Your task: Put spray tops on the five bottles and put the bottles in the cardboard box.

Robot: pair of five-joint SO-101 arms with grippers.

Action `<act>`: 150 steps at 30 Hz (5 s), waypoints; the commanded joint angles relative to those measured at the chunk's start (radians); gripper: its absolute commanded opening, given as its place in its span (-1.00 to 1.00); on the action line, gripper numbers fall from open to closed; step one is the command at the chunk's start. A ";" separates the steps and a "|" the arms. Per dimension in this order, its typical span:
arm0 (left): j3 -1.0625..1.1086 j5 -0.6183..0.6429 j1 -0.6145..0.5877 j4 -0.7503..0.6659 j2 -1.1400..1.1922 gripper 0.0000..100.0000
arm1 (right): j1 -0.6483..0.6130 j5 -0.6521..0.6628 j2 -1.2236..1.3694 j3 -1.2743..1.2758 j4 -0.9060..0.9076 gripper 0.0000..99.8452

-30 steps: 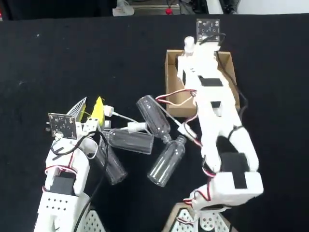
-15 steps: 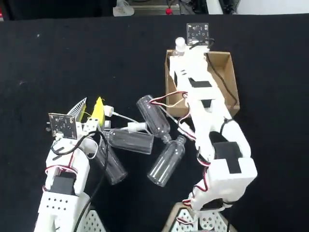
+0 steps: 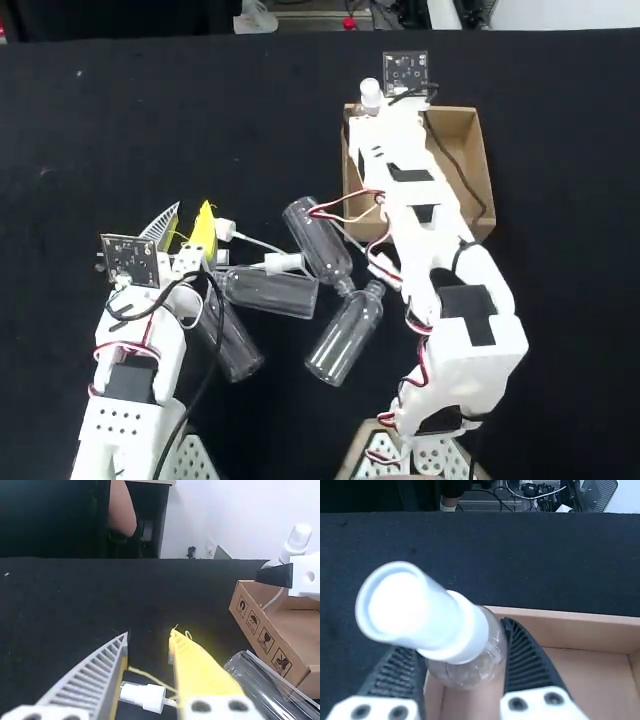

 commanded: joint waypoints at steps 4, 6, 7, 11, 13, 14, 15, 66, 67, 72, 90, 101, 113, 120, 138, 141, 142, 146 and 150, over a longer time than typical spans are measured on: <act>0.024 -0.008 -0.005 0.003 0.002 -0.74 | -0.031 -0.009 -0.004 -0.062 -0.025 -0.97; 0.024 -0.008 -0.005 0.003 0.002 -0.74 | -0.040 -0.009 0.012 -0.062 -0.026 -0.97; 0.024 -0.008 -0.005 0.003 0.002 -0.74 | -0.052 -0.009 0.022 -0.070 -0.026 -0.97; 0.024 -0.008 -0.005 0.003 0.002 -0.74 | -0.064 -0.009 0.067 -0.107 -0.021 -0.97; 0.024 -0.008 -0.005 0.003 0.002 -0.74 | -0.064 -0.009 0.077 -0.116 -0.020 -0.95; 0.024 -0.008 -0.005 0.003 0.002 -0.74 | -0.064 -0.009 0.081 -0.116 -0.020 -0.90; 0.024 -0.008 -0.005 0.003 0.002 -0.74 | -0.064 -0.009 0.081 -0.116 -0.020 -0.85; 0.024 -0.008 -0.005 0.002 -0.005 -0.74 | -0.061 0.000 -0.424 0.134 0.322 -0.18; 0.024 -0.008 -0.005 0.003 -0.008 -0.74 | -0.055 0.000 -0.466 0.140 0.364 -0.18; 0.024 -0.008 -0.005 0.003 -0.008 -0.74 | -0.025 -0.006 -0.628 0.134 0.543 -0.44; 0.019 -0.002 -0.091 -0.003 -0.009 -0.74 | -0.416 0.109 -0.745 0.151 1.082 -0.38; 0.024 -0.002 -0.117 -0.051 -0.009 -0.74 | -0.611 0.161 -0.748 0.397 0.822 -0.48; 0.024 0.000 -0.108 -0.044 0.002 -0.74 | -0.276 0.167 -0.753 0.157 1.261 -0.48; 0.024 -0.002 -0.065 -0.011 0.002 -0.74 | -0.207 0.023 -0.756 0.219 1.344 -0.48; 0.024 -0.008 -0.067 -0.009 0.002 -0.74 | -0.336 -0.241 -0.754 0.440 1.283 -0.47; 0.024 -0.008 -0.070 -0.009 0.002 -0.74 | -0.384 -0.219 -0.750 0.458 1.281 -0.47; 0.024 -0.008 -0.070 -0.009 0.002 -0.74 | -0.393 -0.219 -0.746 0.463 1.281 -0.47; 0.024 -0.008 -0.070 -0.009 0.002 -0.74 | -0.397 -0.221 -0.746 0.463 1.281 -0.47; 0.024 -0.008 -0.071 -0.009 0.002 -0.74 | -0.397 -0.239 -0.746 0.479 1.283 -0.47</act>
